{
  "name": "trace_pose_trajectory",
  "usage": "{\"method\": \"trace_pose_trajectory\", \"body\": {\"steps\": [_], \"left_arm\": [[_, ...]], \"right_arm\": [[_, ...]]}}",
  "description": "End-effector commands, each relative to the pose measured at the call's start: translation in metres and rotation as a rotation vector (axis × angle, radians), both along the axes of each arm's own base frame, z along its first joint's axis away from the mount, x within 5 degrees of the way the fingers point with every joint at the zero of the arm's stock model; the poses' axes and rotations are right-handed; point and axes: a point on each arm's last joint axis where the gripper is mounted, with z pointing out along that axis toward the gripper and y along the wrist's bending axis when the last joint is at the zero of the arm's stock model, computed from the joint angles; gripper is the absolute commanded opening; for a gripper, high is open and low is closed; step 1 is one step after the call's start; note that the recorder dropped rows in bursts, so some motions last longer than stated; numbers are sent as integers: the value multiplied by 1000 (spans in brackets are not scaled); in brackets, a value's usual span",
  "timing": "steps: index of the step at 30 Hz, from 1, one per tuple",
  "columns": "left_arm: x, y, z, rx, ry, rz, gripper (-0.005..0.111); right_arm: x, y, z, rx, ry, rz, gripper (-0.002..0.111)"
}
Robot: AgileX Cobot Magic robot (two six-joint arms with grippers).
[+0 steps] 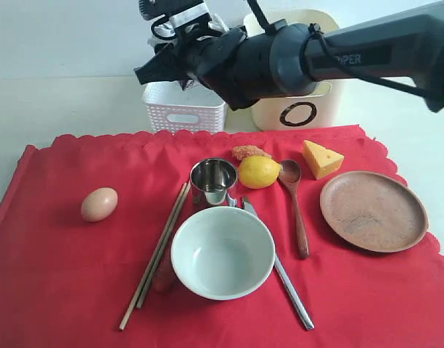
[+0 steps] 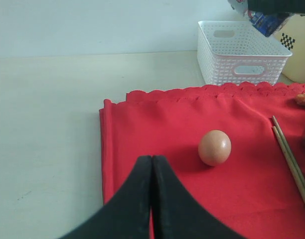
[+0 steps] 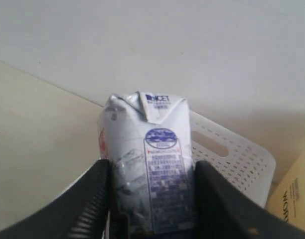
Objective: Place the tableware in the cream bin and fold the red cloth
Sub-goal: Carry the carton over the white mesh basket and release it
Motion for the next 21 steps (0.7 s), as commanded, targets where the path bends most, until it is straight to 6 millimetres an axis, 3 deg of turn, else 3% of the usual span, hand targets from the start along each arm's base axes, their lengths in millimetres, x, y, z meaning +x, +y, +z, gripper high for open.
{"method": "trace_pose_trajectory", "body": {"steps": [1,9,17,21], "left_arm": [[0,0,2,-5,-10,-2,0],[0,0,2,-5,-10,-2,0],[0,0,2,-5,-10,-2,0],[0,0,2,-5,-10,-2,0]], "right_arm": [[8,0,0,-9,-30,-8,0],[14,0,-13,-24,-33,-34,17],[15,1,-10,-19,-44,-37,41],[16,-1,-8,-15,-58,-64,48]]}}
